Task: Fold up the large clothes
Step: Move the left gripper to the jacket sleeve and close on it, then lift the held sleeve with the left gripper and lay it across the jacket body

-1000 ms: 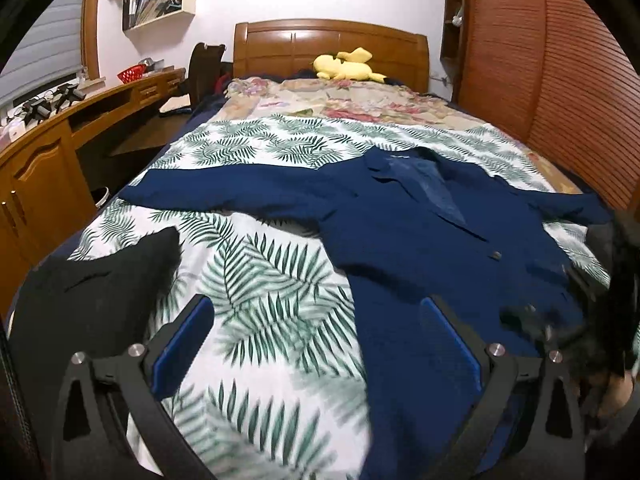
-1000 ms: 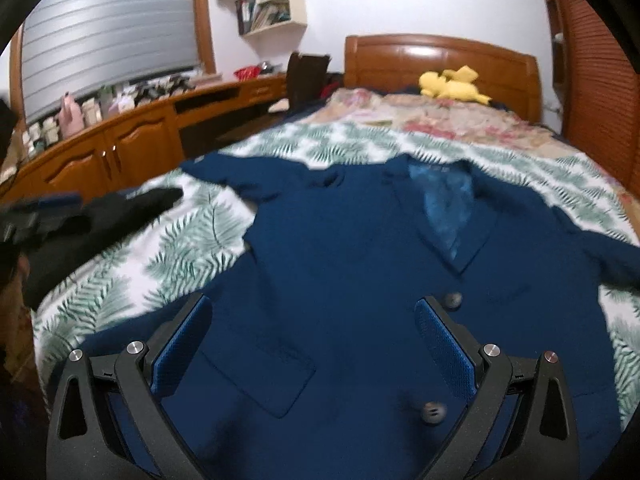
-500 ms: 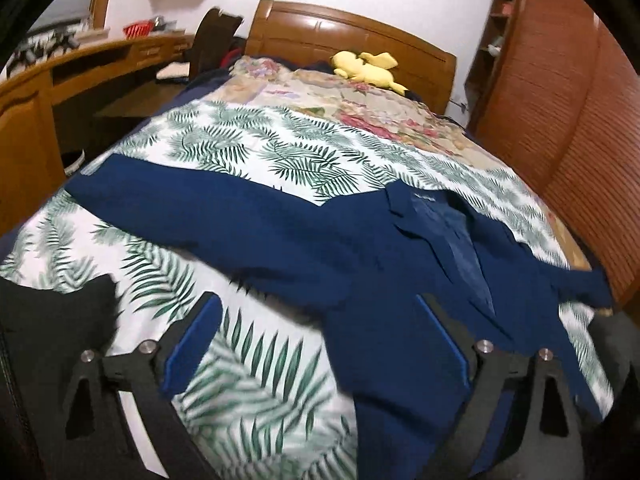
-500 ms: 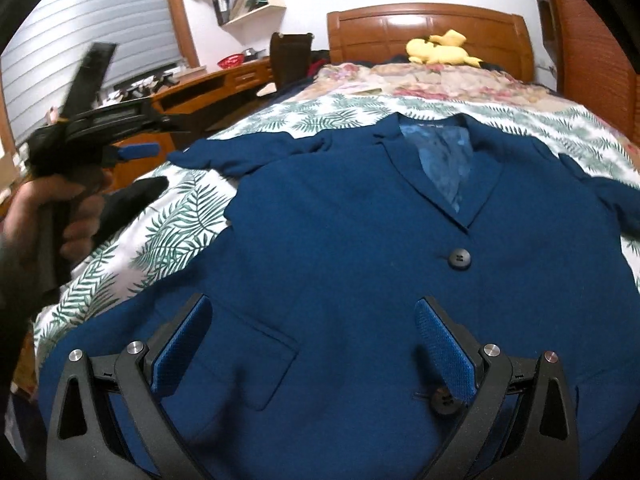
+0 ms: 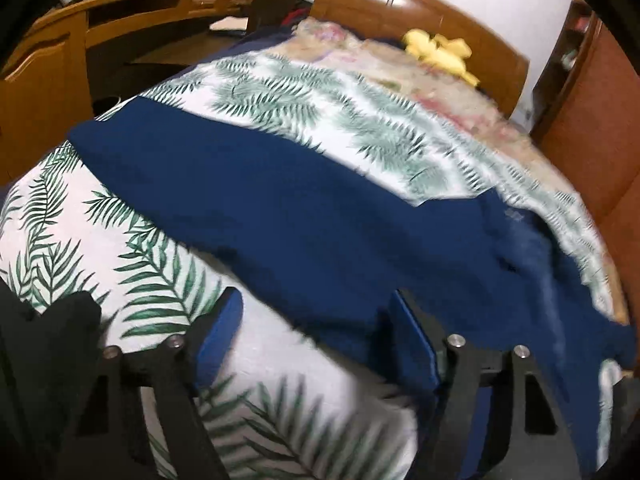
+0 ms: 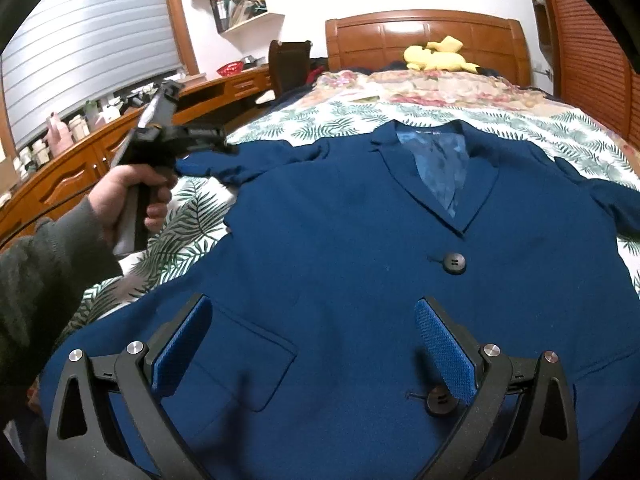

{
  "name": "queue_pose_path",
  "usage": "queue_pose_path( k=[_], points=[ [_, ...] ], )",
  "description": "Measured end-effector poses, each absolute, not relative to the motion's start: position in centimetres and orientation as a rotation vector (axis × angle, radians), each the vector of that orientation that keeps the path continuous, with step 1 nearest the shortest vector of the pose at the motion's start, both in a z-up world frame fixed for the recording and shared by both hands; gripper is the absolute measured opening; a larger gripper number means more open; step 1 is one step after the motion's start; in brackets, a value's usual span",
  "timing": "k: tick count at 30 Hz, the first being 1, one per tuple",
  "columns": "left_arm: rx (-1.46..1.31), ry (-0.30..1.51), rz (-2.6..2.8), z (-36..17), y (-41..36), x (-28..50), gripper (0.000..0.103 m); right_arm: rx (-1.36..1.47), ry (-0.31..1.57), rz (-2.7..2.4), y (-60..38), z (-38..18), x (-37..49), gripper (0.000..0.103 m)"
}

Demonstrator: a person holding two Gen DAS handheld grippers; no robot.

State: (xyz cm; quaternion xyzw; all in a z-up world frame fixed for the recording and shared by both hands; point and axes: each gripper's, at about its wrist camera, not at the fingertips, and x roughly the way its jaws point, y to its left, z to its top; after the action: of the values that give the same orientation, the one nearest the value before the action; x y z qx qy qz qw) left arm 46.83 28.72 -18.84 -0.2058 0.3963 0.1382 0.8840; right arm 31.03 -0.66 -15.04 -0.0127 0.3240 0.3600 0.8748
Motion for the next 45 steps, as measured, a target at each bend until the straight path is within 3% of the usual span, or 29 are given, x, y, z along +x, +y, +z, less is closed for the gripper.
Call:
queue_pose_path(
  k=[6,10,14,25,33,39,41,45],
  points=[
    [-0.415,0.857,0.303,-20.3,29.6,47.4,0.065,-0.025,0.674,0.749,-0.6,-15.0,31.1,0.103],
    [-0.389,0.84,0.28,-20.4,29.0,47.8,0.018,-0.029,0.663,0.747,-0.5,-14.8,30.8,0.103],
    [-0.336,0.836,0.275,-19.5,28.4,47.9,0.0,-0.029,0.657,0.747,-0.6,-14.8,30.7,0.103],
    [-0.166,0.732,0.143,-11.1,19.3,44.2,0.0,-0.038,0.625,0.74,-1.1,-13.6,30.2,0.103],
    [-0.036,0.726,0.067,-9.4,13.3,40.9,0.0,-0.022,0.588,0.732,-3.6,-12.1,29.2,0.103],
    [-0.017,0.758,0.059,-8.9,13.9,40.0,0.015,-0.009,0.602,0.721,-4.1,-12.3,29.7,0.103],
    [-0.022,0.752,0.069,-8.9,14.5,39.9,0.03,-0.01,0.602,0.723,-4.1,-12.3,29.6,0.103],
    [-0.093,0.775,0.108,-10.2,17.6,40.3,0.034,-0.023,0.596,0.725,-3.6,-12.3,29.2,0.103]
  ],
)
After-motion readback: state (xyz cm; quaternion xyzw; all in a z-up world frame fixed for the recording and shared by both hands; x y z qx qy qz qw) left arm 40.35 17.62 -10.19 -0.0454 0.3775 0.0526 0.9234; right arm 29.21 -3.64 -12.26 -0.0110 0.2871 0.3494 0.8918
